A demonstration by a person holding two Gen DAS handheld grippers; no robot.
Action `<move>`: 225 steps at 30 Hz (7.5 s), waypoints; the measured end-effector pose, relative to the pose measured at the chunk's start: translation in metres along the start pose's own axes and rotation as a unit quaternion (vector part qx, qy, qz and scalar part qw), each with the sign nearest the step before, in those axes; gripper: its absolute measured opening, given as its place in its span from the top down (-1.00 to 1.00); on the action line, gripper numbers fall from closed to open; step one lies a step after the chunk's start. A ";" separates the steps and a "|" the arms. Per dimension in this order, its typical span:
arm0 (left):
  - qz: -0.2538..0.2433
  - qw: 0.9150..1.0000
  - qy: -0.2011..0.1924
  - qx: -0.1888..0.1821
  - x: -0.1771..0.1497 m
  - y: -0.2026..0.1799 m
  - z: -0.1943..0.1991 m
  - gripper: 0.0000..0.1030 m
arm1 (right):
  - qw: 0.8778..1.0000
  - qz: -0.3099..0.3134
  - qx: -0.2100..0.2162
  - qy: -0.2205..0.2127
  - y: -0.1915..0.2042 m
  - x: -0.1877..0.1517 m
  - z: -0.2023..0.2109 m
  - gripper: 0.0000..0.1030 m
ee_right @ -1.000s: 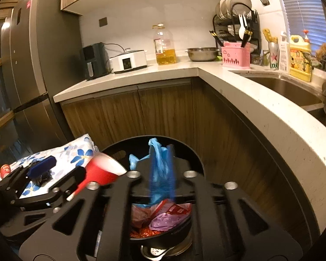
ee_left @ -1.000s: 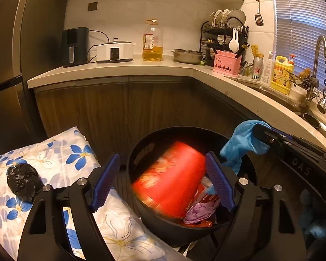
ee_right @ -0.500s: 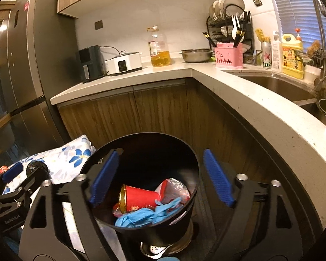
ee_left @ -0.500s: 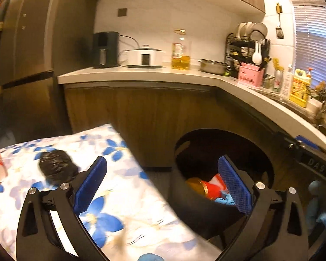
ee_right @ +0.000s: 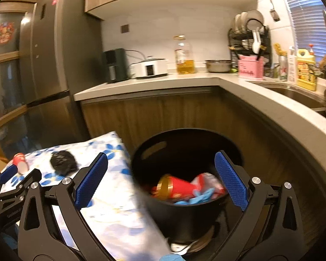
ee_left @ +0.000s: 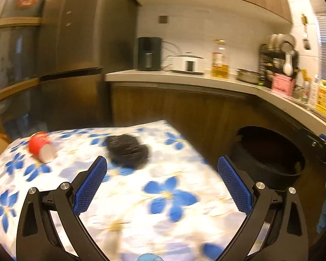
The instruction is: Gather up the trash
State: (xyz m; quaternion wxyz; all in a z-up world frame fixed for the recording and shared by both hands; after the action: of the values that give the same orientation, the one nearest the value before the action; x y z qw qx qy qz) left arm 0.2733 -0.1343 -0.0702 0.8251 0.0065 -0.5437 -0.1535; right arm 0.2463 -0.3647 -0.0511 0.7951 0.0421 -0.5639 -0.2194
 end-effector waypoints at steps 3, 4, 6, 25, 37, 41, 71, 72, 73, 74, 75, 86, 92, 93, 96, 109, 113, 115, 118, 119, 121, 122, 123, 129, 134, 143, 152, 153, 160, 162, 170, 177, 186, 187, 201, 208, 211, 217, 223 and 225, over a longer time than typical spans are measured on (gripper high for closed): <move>0.017 0.999 0.008 0.030 -0.013 0.035 0.006 -0.89 | 1.000 0.008 0.022 0.014 0.028 -0.016 -0.006 -0.89; 0.022 0.999 0.009 0.041 -0.018 0.048 0.009 -0.89 | 0.999 0.010 0.029 0.021 0.038 -0.022 -0.008 -0.89; 0.030 0.997 0.012 0.064 -0.028 0.070 0.016 -0.89 | 0.998 0.018 0.047 0.034 0.061 -0.036 -0.013 -0.89; 0.077 0.981 0.038 0.174 -0.075 0.193 0.041 -0.89 | 0.984 0.070 0.126 0.102 0.206 -0.117 -0.068 -0.89; 0.061 0.991 0.019 0.115 -0.035 0.158 -0.007 -0.89 | 0.994 0.033 0.078 0.065 0.183 -0.095 -0.095 -0.89; 0.050 0.996 0.006 0.075 -0.015 0.120 -0.040 -0.89 | 0.999 0.008 0.041 0.012 0.147 -0.066 -0.087 -0.89; 0.047 0.991 0.121 0.021 -0.043 0.077 -0.133 1.00 | 0.999 -0.008 0.041 0.008 0.115 -0.058 -0.091 -0.89; 0.047 0.992 0.117 0.028 -0.041 0.081 -0.127 1.00 | 0.999 -0.005 0.044 0.009 0.118 -0.059 -0.091 -0.89; 0.048 0.992 0.114 0.033 -0.041 0.085 -0.120 1.00 | 0.999 -0.003 0.047 0.010 0.121 -0.060 -0.090 -0.89; 0.050 0.992 0.111 0.038 -0.042 0.090 -0.112 1.00 | 0.999 0.000 0.053 0.013 0.127 -0.062 -0.090 -0.89; 0.056 0.991 0.110 0.044 -0.045 0.096 -0.101 1.00 | 0.998 0.001 0.057 0.016 0.132 -0.063 -0.090 -0.89; 0.111 0.981 0.092 0.126 -0.074 0.187 -0.012 1.00 | 0.985 0.046 0.145 0.085 0.224 -0.114 -0.102 -0.89; 0.134 0.970 0.090 0.182 -0.088 0.237 0.016 1.00 | 0.959 0.112 0.219 0.143 0.305 -0.154 -0.110 -0.89; 0.136 0.968 0.089 0.190 -0.090 0.244 0.019 1.00 | 0.954 0.123 0.232 0.144 0.319 -0.160 -0.109 -0.89; 0.142 0.966 0.087 0.199 -0.091 0.255 0.022 1.00 | 0.939 0.147 0.267 0.160 0.361 -0.177 -0.111 -0.89; 0.180 0.953 0.096 0.223 -0.114 0.292 0.035 1.00 | 0.899 0.196 0.305 0.247 0.454 -0.224 -0.138 -0.89; 0.179 0.955 0.095 0.218 -0.114 0.290 0.034 1.00 | 0.894 0.207 0.299 0.263 0.465 -0.234 -0.146 -0.89; 0.183 0.954 0.095 0.217 -0.115 0.292 0.034 1.00 | 0.890 0.214 0.301 0.267 0.472 -0.237 -0.149 -0.89; 0.185 0.954 0.096 0.215 -0.116 0.293 0.034 1.00 | 0.886 0.214 0.300 0.282 0.476 -0.242 -0.155 -0.63; 0.185 0.954 0.096 0.214 -0.117 0.294 0.033 1.00 | 0.885 0.213 0.298 0.286 0.476 -0.243 -0.157 -0.51; 0.184 0.954 0.097 0.214 -0.117 0.294 0.033 1.00 | 0.882 0.209 0.301 0.297 0.476 -0.246 -0.159 -0.32; 0.183 0.955 0.098 0.214 -0.117 0.293 0.033 1.00 | 0.881 0.209 0.302 0.299 0.476 -0.247 -0.159 -0.25; 0.183 0.955 0.099 0.214 -0.118 0.293 0.033 1.00 | 0.880 0.208 0.305 0.300 0.476 -0.248 -0.158 -0.22; 0.180 0.954 0.104 0.214 -0.118 0.293 0.032 1.00 | 0.882 0.200 0.330 0.271 0.474 -0.235 -0.145 -0.10; 0.181 0.954 0.104 0.216 -0.116 0.293 0.034 1.00 | 0.889 0.186 0.330 0.258 0.452 -0.218 -0.133 -0.10; 0.160 0.958 0.097 0.218 -0.104 0.274 0.042 1.00 | 0.913 0.156 0.315 0.209 0.378 -0.175 -0.083 -0.10; 0.132 0.972 0.094 0.170 -0.089 0.216 0.039 1.00 | 0.940 0.110 0.278 0.164 0.294 -0.136 -0.045 -0.10; 0.129 0.973 0.093 0.166 -0.086 0.211 0.038 1.00 | 0.943 0.103 0.274 0.158 0.281 -0.129 -0.040 -0.10; 0.097 0.986 0.086 0.110 -0.062 0.153 0.026 1.00 | 0.960 0.075 0.235 0.130 0.220 -0.102 -0.022 -0.10; 0.082 0.989 0.080 0.093 -0.052 0.131 0.022 1.00 | 0.966 0.065 0.221 0.118 0.200 -0.092 -0.017 -0.10; 0.021 0.999 0.041 -0.007 0.005 0.021 -0.001 1.00 | 0.989 0.017 0.134 0.054 0.095 -0.034 -0.008 -0.11; -0.025 0.994 -0.002 -0.110 0.058 -0.083 -0.020 1.00 | 0.999 -0.036 0.021 -0.005 -0.024 0.012 -0.001 -0.11; -0.070 0.980 -0.011 -0.188 0.068 -0.173 -0.051 0.99 | 0.998 -0.065 -0.021 -0.012 -0.087 0.026 -0.015 -0.12; -0.070 0.980 -0.005 -0.188 0.067 -0.174 -0.055 0.99 | 0.998 -0.065 -0.023 -0.012 -0.088 0.027 -0.016 -0.12; -0.052 0.984 0.016 -0.167 0.051 -0.161 -0.074 -0.20 | 0.995 -0.097 -0.023 -0.001 -0.110 0.029 -0.035 -0.61; -0.035 0.991 0.016 -0.124 0.042 -0.132 -0.061 -0.71 | 0.996 -0.073 -0.053 0.012 -0.106 0.018 -0.023 -0.90; -0.038 0.995 0.021 -0.093 0.035 -0.119 -0.052 -0.90 | 0.996 -0.045 -0.071 0.020 -0.096 0.008 -0.015 -0.90; -0.044 0.997 0.016 -0.063 0.020 -0.096 -0.022 -0.90 | 0.997 -0.009 -0.077 0.027 -0.071 -0.013 0.003 -0.90; -0.057 0.997 0.019 -0.038 0.005 -0.078 0.006 -0.90 | 0.996 0.017 -0.087 0.027 -0.051 -0.028 0.024 -0.90; -0.056 0.998 0.019 -0.032 -0.001 -0.071 0.015 -0.90 | 0.996 0.016 -0.085 0.028 -0.046 -0.032 0.032 -0.90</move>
State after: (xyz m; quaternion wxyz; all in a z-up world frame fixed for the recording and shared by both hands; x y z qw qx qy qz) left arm 0.2417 -0.1995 -0.0777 0.8251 0.0137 -0.5216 -0.2167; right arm 0.1941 -0.3880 -0.0821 0.8144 -0.0285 -0.5217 -0.2524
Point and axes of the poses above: each gripper's, at about its wrist camera, not at the fingertips, and z roughly against the way its jaws point, y to its left, x to its top, the point moved 9 cm from there along -z, roughly the way its jaws point, and after that the axes turned 13 degrees about -z, right-handed, at the moved point
